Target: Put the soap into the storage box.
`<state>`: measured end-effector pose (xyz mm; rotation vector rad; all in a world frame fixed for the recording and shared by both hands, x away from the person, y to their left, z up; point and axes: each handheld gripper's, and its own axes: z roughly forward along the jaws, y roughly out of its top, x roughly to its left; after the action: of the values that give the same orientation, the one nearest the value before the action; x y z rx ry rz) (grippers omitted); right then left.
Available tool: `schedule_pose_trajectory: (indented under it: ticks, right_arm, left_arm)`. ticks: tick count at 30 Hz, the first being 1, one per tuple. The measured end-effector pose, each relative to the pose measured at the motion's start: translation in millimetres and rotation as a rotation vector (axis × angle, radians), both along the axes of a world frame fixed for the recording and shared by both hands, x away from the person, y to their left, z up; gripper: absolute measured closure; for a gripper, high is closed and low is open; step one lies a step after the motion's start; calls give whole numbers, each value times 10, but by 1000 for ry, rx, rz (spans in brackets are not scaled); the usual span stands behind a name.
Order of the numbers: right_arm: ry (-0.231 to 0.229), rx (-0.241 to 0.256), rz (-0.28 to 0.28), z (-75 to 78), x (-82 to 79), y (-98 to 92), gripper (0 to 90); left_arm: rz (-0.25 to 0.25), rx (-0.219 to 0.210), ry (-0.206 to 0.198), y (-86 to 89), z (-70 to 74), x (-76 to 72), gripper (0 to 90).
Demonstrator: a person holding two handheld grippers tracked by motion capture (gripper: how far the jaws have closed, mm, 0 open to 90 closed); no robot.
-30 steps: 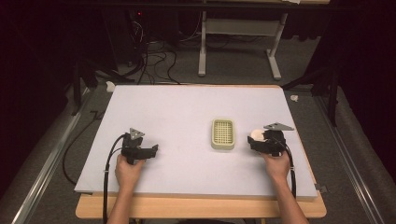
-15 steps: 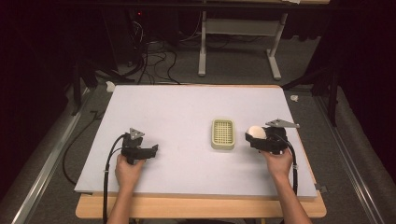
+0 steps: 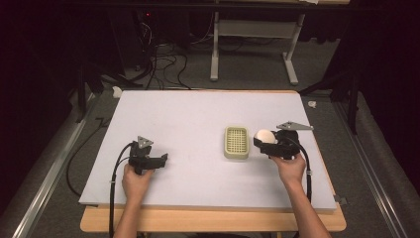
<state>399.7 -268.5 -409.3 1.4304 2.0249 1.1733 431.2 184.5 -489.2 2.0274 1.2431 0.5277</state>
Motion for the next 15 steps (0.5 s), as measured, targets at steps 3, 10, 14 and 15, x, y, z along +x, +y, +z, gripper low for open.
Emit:
schedule_pose_trajectory:
  ticks: [3, 10, 14, 15]
  right_arm:
    - [-3, 1, 7, 37, 26, 36, 241]
    - [-1, -26, 42, 117, 97, 177, 241]
    - [-2, -34, 54, 141, 126, 241, 241]
    - [0, -30, 58, 150, 151, 281, 241]
  left_arm:
    - [0, 0, 0, 1, 0, 1, 158]
    - [0, -1, 0, 1, 0, 1, 158]
    - [0, 0, 0, 0, 0, -1, 158]
    - [0, 2, 0, -1, 1, -1, 158]
